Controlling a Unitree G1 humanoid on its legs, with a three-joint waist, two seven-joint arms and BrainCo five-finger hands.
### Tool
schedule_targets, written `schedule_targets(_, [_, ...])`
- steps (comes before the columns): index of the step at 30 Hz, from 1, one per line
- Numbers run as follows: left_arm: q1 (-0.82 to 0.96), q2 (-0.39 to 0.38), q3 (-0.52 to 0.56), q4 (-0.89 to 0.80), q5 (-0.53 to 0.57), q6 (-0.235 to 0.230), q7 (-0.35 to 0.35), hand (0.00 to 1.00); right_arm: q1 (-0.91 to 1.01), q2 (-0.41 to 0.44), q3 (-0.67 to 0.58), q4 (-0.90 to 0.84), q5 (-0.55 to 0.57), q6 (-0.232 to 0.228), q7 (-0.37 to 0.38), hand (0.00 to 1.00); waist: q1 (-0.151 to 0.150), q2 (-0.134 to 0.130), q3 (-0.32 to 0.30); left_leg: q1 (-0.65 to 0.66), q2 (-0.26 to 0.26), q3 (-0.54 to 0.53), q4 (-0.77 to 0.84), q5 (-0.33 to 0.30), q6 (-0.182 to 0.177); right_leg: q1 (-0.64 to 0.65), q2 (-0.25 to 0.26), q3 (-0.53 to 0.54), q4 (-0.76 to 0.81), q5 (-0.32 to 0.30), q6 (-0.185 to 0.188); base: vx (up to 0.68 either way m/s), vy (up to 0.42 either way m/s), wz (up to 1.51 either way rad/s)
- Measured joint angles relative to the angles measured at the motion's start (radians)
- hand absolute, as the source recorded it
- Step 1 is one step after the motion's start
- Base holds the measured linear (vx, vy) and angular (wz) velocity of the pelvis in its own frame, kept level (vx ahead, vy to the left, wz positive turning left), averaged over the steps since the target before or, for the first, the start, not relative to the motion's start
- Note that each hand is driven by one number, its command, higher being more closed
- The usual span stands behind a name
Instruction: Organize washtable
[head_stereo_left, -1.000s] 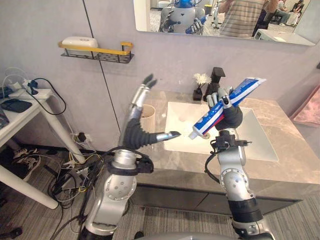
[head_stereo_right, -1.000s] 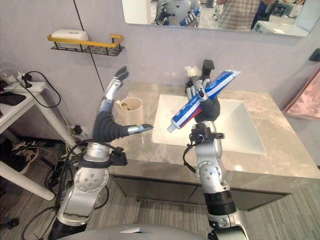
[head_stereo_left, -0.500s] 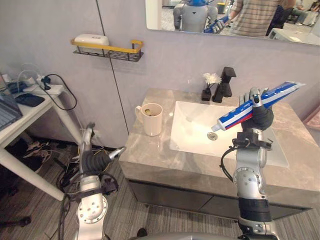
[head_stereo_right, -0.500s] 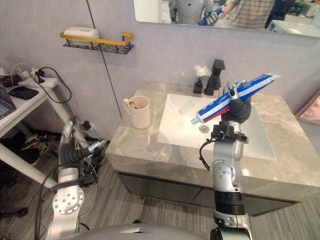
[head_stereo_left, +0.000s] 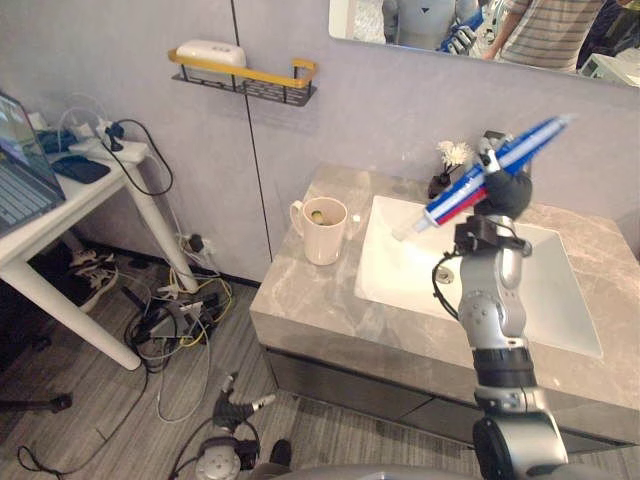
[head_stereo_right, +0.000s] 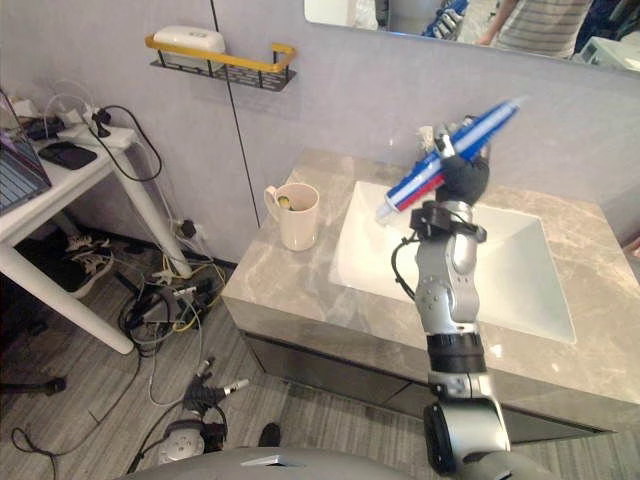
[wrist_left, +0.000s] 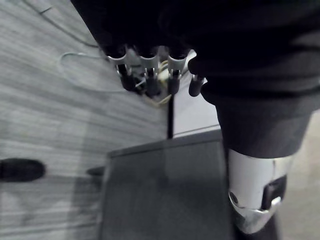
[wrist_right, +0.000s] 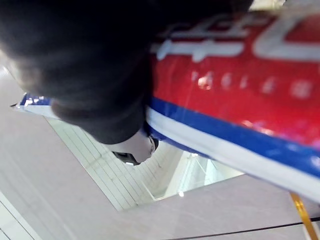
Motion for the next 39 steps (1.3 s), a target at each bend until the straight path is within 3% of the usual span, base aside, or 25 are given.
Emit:
schedule_targets(8, [-0.103, 0.003, 0.047, 0.185, -0.022, -0.008, -0.015, 0.0, -0.222, -0.028, 0.195, 0.068, -0.079, 0.033, 0.027, 1.0, 0.025, -0.014, 0.01, -0.002, 0.029, 0.002, 0.0, 0.003, -0.009, -0.003, 0.02, 0.006, -0.001, 0.005, -0.012, -0.03, -0.014, -0.02])
schedule_targets(17, [-0.132, 0.042, 0.127, 0.22, -0.038, -0.006, -0.006, 0.0, -0.326, -0.05, 0.248, 0.077, -0.159, 0.051, 0.033, 1.0, 0.038, -0.051, 0.052, -0.01, 0.046, -0.002, 0.0, 0.001, -0.018, -0.012, 0.037, 0.006, 0.001, 0.0, -0.015, -0.02, -0.001, 0.0])
schedule_targets(22, [-0.095, 0.083, 0.132, 0.295, -0.037, 0.028, 0.005, 0.0, -0.342, -0.087, 0.265, 0.085, -0.234, 0.053, 0.037, 1.0, 0.046, -0.071, 0.066, -0.028, 0.045, -0.022, 0.0, 0.006, -0.017, -0.016, 0.039, -0.009, -0.004, 0.0, -0.018, 0.02, -0.012, 0.1])
schedule_targets(39, [-0.073, 0.086, 0.121, 0.29, -0.035, 0.018, 0.013, 0.0, -0.407, -0.157, 0.266, 0.152, -0.313, 0.072, 0.032, 1.0, 0.072, -0.071, 0.079, -0.042, 0.049, -0.041, 0.0, 0.01, -0.023, -0.016, 0.051, -0.027, -0.012, 0.0, -0.02, 0.01, -0.007, 0.03])
